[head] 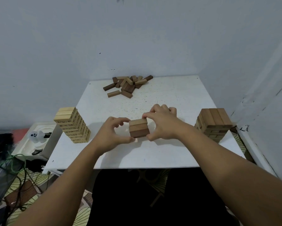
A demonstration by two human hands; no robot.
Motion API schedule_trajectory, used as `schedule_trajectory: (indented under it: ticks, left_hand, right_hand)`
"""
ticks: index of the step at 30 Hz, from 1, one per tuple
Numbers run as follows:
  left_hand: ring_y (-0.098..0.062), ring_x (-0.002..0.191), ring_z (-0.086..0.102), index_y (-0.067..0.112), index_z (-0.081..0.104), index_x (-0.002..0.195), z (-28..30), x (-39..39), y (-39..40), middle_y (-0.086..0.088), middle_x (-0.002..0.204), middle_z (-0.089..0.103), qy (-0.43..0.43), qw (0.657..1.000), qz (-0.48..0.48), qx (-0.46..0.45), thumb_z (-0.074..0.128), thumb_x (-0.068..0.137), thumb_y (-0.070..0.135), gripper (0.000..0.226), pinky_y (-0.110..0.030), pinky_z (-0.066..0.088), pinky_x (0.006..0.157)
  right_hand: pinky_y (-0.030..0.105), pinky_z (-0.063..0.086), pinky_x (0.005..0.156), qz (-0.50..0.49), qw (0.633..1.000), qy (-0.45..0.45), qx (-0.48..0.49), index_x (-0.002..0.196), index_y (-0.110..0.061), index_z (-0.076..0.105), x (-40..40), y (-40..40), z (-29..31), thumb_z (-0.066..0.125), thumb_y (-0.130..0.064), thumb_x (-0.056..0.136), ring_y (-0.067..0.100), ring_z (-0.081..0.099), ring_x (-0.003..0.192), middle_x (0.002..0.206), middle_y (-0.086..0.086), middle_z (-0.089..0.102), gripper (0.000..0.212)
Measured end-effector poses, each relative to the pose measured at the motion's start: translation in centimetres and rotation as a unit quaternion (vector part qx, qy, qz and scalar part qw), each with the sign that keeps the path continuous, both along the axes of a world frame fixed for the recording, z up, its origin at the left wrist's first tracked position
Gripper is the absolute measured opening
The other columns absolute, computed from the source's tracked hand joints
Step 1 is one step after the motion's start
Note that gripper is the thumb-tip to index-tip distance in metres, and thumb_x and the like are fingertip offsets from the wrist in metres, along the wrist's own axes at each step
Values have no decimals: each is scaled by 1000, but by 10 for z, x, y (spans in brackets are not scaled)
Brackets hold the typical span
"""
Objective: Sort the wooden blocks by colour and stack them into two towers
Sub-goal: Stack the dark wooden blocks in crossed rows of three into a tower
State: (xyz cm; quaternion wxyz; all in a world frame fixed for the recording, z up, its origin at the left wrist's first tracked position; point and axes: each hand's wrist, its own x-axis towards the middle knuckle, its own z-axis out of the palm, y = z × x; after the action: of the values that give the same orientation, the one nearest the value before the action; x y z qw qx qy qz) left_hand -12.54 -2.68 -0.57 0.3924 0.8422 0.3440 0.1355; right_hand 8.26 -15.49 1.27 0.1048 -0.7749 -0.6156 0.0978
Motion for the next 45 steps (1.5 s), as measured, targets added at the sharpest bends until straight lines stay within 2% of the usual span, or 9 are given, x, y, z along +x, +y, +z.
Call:
schedule_trajectory:
  ticks: [4, 9, 13, 20, 30, 36, 39, 42, 45]
  left_hand:
    - [-2, 115, 49, 47, 65, 123, 35, 19, -2, 9, 120, 54, -37, 998, -23, 36, 96, 68, 38, 63, -24, 41, 90]
    - [2, 113, 48, 47, 68, 118, 66, 58, -24, 8, 119, 55, -85, 994, -59, 46, 97, 67, 36, 61, -24, 40, 92]
    - [-3, 116, 48, 49, 67, 117, 75, 103, -58, 8, 118, 54, -92, 989, -108, 49, 96, 66, 42, 59, -26, 40, 92]
    - [-11, 121, 47, 55, 65, 115, 70, 162, -107, 16, 116, 53, -62, 985, -155, 50, 90, 60, 61, 61, -49, 44, 107]
    - [-8, 124, 45, 50, 67, 115, 61, 173, -115, 13, 121, 52, -32, 989, -143, -18, 95, 67, 46, 55, -43, 46, 105]
    - [-9, 124, 45, 48, 66, 118, 58, 172, -117, 12, 125, 52, -26, 990, -137, -35, 95, 69, 44, 58, -45, 45, 107]
    - [-9, 126, 44, 49, 65, 123, 59, 171, -119, 12, 129, 50, -21, 989, -138, -45, 95, 67, 49, 64, -47, 44, 108]
    - [-10, 130, 43, 52, 53, 138, 61, 167, -120, 15, 138, 49, -13, 987, -146, -61, 95, 63, 52, 87, -45, 45, 108]
    - [-4, 137, 41, 47, 37, 154, 59, 161, -123, 19, 148, 46, -55, 984, -130, -113, 88, 63, 65, 106, -38, 40, 108]
  right_hand:
    - [40, 19, 104, -13, 998, -40, 51, 130, -41, 54, 13, -12, 41, 76, -52, 71, 18, 30, 119, 123, -9, 35, 64]
    - [40, 13, 109, -53, 995, -50, 71, 133, -43, 54, 42, -52, 81, 76, -53, 72, 18, 28, 122, 125, -9, 34, 66]
    - [41, 7, 115, -104, 992, -36, 60, 134, -48, 52, 74, -105, 95, 75, -53, 73, 18, 26, 127, 126, -9, 33, 66]
    - [47, 11, 118, -171, 985, 31, 19, 138, -51, 48, 117, -175, 90, 77, -49, 76, 22, 26, 135, 136, -6, 34, 69]
    - [33, 18, 101, -171, 981, 95, 9, 135, -53, 49, 130, -180, 69, 78, -46, 78, 18, 34, 127, 131, -9, 39, 65]
    - [36, 29, 105, -165, 979, 122, -5, 136, -51, 49, 134, -177, 67, 79, -45, 79, 19, 36, 127, 133, -8, 40, 65]
    - [42, 35, 109, -162, 977, 139, -14, 136, -52, 47, 137, -178, 66, 80, -46, 77, 20, 36, 129, 132, -8, 38, 68]
    - [47, 37, 112, -161, 972, 172, -20, 146, -52, 37, 139, -181, 62, 82, -55, 72, 20, 33, 135, 141, -6, 34, 87]
    - [44, 35, 113, -180, 945, 270, 35, 156, -50, 23, 136, -185, 55, 69, -67, 73, 16, 28, 144, 154, -9, 28, 96]
